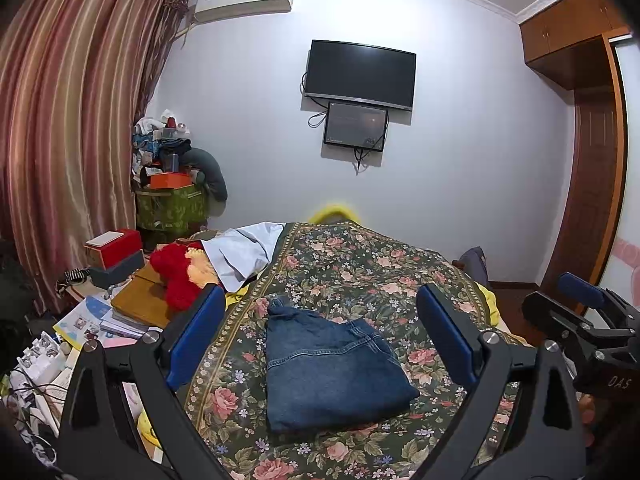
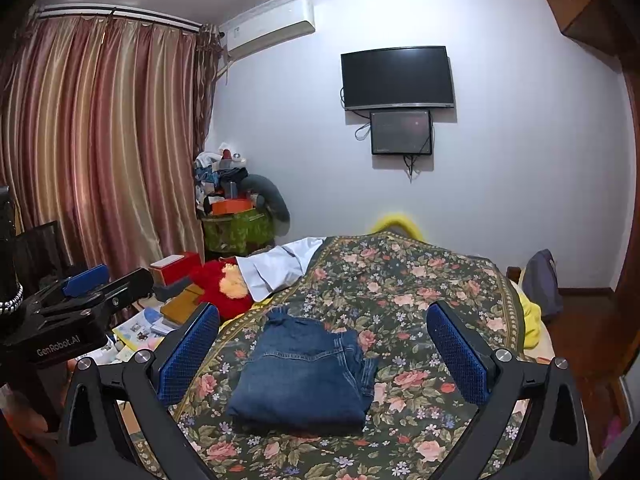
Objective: Fold large clothes
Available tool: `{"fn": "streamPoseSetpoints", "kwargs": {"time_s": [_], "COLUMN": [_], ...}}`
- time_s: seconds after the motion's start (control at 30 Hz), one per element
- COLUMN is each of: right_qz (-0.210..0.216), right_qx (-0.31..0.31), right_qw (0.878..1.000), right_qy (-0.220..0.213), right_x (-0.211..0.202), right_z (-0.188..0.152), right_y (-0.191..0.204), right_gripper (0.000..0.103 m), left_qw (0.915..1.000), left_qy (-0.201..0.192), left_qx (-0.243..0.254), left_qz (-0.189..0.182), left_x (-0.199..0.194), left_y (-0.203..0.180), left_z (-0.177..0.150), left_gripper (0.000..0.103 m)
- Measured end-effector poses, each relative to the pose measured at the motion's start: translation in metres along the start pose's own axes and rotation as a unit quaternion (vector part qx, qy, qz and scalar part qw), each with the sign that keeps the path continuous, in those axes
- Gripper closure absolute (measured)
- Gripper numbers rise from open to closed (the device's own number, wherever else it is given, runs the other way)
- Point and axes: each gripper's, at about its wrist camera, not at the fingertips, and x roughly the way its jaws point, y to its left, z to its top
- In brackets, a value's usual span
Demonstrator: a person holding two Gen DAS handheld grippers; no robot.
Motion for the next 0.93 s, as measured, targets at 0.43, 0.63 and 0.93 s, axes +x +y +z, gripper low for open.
{"fn": "streamPoseSetpoints", "kwargs": {"time_s": [0.43, 0.63, 0.93], "right_qz": [-0.004, -0.007, -0.005], "right_qx": [0.004, 0.004, 0.008], "right_qw": [1.0, 1.0, 1.0], "right_qy": [-0.004, -0.006, -0.005], "right_x": [-0.002, -0.003, -0.007], "right_z": [0.004, 0.004, 0.004], "right_y": [0.0, 0.002, 0.003], "right_gripper": [0.0, 0.0, 0.0], "left_qw": [0.9995, 0.9994, 0.999], "left_qy": [0.006, 0.006, 0.0], "left_qx": [0.023, 0.023, 0.03], "left_qz": [-0.02, -0.025, -0.032], "left_x": [-0.001, -0.002, -0.009], "left_y": [-0.012, -0.017, -0.021], "left_z": [-0.001, -0.002, -0.001], "left_gripper": [0.006, 0.006, 0.006]}}
